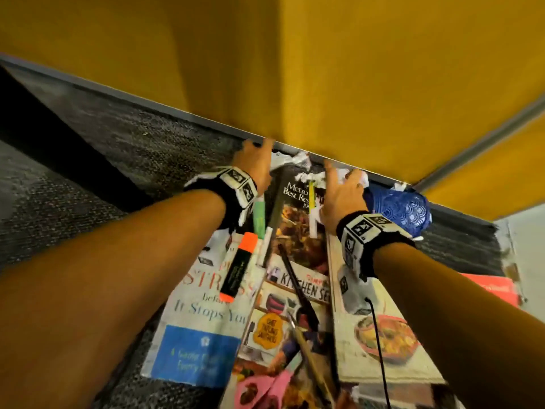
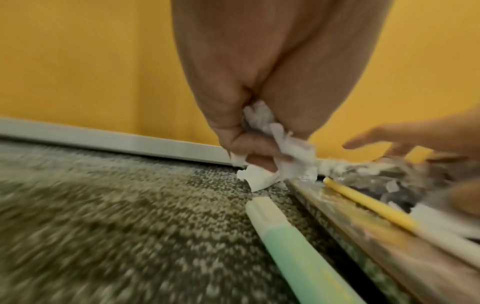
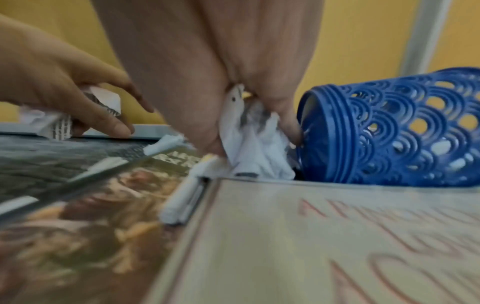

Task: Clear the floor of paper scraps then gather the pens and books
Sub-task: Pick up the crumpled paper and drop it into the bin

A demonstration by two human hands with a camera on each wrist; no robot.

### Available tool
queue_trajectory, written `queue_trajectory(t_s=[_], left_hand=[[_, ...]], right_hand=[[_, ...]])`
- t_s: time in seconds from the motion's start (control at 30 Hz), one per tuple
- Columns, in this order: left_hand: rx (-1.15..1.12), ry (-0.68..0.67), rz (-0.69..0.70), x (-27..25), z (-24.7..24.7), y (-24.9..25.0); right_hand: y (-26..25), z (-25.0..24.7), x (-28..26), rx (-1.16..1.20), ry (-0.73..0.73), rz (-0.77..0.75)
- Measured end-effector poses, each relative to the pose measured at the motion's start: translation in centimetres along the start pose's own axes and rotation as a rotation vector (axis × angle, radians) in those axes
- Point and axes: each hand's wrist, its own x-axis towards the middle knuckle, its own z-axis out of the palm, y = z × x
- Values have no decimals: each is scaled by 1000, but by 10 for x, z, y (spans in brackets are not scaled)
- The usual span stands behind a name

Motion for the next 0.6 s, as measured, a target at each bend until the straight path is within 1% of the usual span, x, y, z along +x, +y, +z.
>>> queue_trajectory(t_s=[0.07, 0.13, 0.17, 0.23, 0.33, 0.4, 0.5, 0.53, 0.6], left_hand=[[135, -127, 63, 16, 12, 10], [226, -231, 67, 26, 25, 12], [250, -247, 51, 28, 30, 12], [309, -225, 61, 31, 36, 11], [358, -154, 110, 34, 34, 11], [384, -157, 152, 33, 30, 12], [399, -196, 119, 27, 28, 12], [367, -175, 96, 25, 27, 13], [289, -72, 59, 20, 24, 19]], right_hand=[[17, 11, 1, 10, -125, 1], [29, 22, 2, 58, -151, -56], [33, 26, 3, 98, -134, -92], [40, 29, 5, 142, -69, -138], [48, 25, 8, 42, 36, -176], [53, 26, 7, 16, 75, -179], [55, 27, 1, 123, 156, -158], [56, 25, -2, 152, 194, -154], [55, 16, -8, 243, 297, -175]])
